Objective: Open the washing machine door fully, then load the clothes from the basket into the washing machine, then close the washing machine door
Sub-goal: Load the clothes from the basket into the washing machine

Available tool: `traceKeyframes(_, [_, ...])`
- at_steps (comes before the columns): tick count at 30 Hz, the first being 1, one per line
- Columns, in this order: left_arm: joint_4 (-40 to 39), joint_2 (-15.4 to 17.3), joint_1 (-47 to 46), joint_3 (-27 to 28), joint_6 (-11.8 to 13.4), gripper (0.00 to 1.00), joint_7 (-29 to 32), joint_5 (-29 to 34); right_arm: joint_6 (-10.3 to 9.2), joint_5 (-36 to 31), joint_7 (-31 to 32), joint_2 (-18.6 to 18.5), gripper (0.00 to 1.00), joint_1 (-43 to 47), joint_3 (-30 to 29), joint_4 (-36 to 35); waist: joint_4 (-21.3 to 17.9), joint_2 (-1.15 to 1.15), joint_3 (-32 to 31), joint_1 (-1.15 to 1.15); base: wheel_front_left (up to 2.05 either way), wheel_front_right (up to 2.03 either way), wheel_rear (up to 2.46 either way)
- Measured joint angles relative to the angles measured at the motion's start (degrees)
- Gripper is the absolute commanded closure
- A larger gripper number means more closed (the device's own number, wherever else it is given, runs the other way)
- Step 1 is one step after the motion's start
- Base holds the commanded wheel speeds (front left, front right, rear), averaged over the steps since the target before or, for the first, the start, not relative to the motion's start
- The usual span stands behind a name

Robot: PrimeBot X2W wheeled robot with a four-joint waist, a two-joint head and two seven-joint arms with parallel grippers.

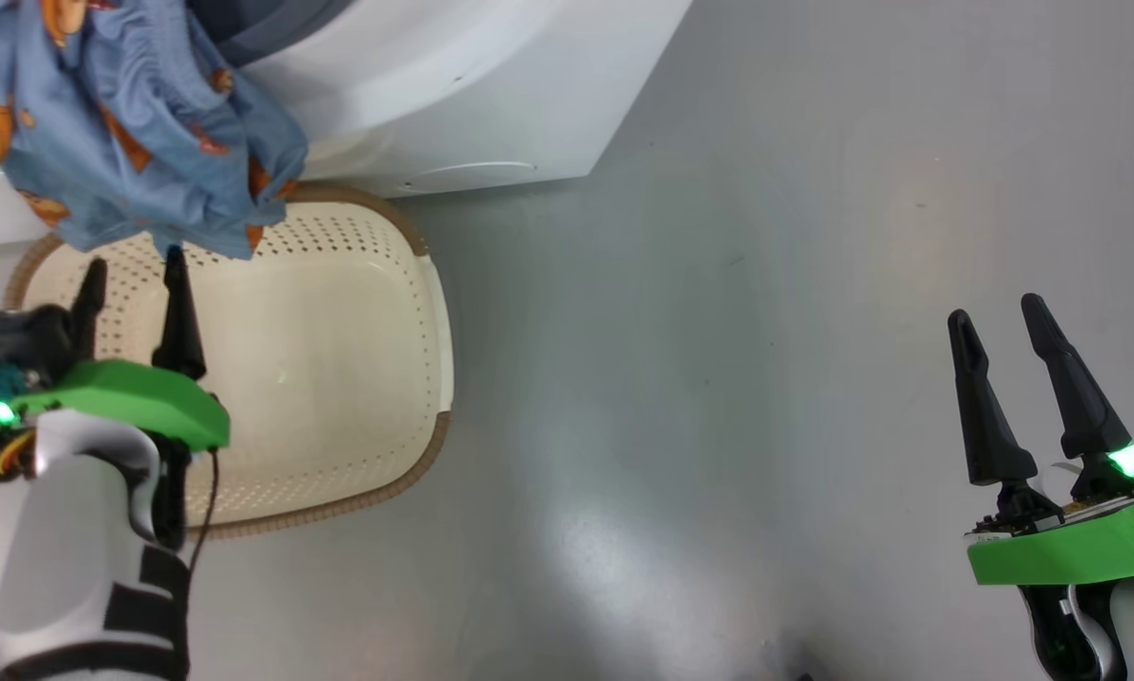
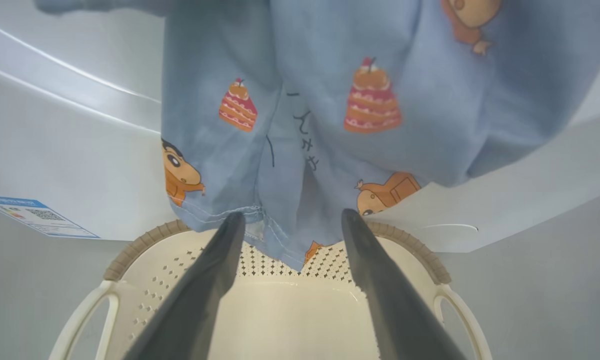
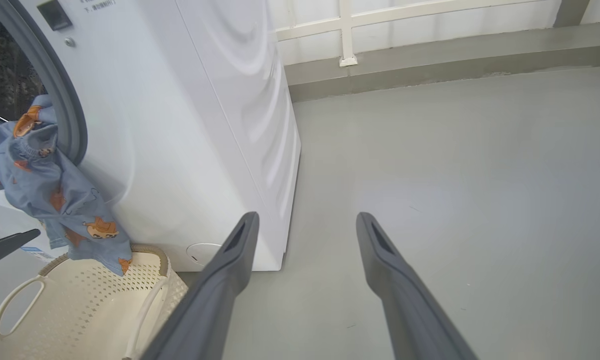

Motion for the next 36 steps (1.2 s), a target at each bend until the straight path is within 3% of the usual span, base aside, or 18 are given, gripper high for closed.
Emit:
traceKeyframes(21, [14.7, 5.89, -14.13, -0.22, -0.79, 0.0, 0.0, 3.47, 0.0, 0.0, 0.0, -0.21, 0.0, -0.87, 2.93, 0.05, -3.58, 0.0, 1.67, -0.01, 0.0, 0.0, 0.0])
traceKeyframes(22, [15.37, 6.05, -14.41, -0.29, -1.0, 0.1, 0.0, 3.47, 0.0, 0.0, 0.0, -0.21, 0.0, -0.87, 3.15, 0.08, -3.69, 0.0, 1.57, 0.0, 0.0, 0.0, 0.0])
traceKeyframes(24, [16.4, 6.32, -14.85, -0.46, -1.7, 0.61, 0.0, 3.47, 0.0, 0.0, 0.0, -0.21, 0.0, -0.87, 3.31, 0.07, -3.92, 0.0, 1.38, -0.01, 0.0, 0.0, 0.0])
traceKeyframes(25, [16.68, 6.35, -15.02, -0.52, -1.83, 0.76, 0.0, 3.46, 0.0, 0.0, 0.0, -0.23, 0.0, -0.86, 3.31, 0.07, -3.99, 0.0, 1.32, -0.01, 0.0, 0.0, 0.0])
traceKeyframes(26, [16.79, 6.31, -15.18, -0.51, -2.19, 0.98, 0.0, 3.41, 0.0, 0.0, 0.0, -0.26, 0.0, -0.86, 3.3, 0.07, -4.0, 0.0, 1.31, -0.01, 0.0, 0.0, 0.0])
traceKeyframes(36, [13.55, 3.67, -16.23, -1.31, -5.03, 1.0, 0.0, 0.57, 0.0, 0.0, 0.0, -0.16, 0.0, -0.86, 2.6, 0.04, -2.53, 0.0, 1.06, -0.01, 0.0, 0.0, 0.0])
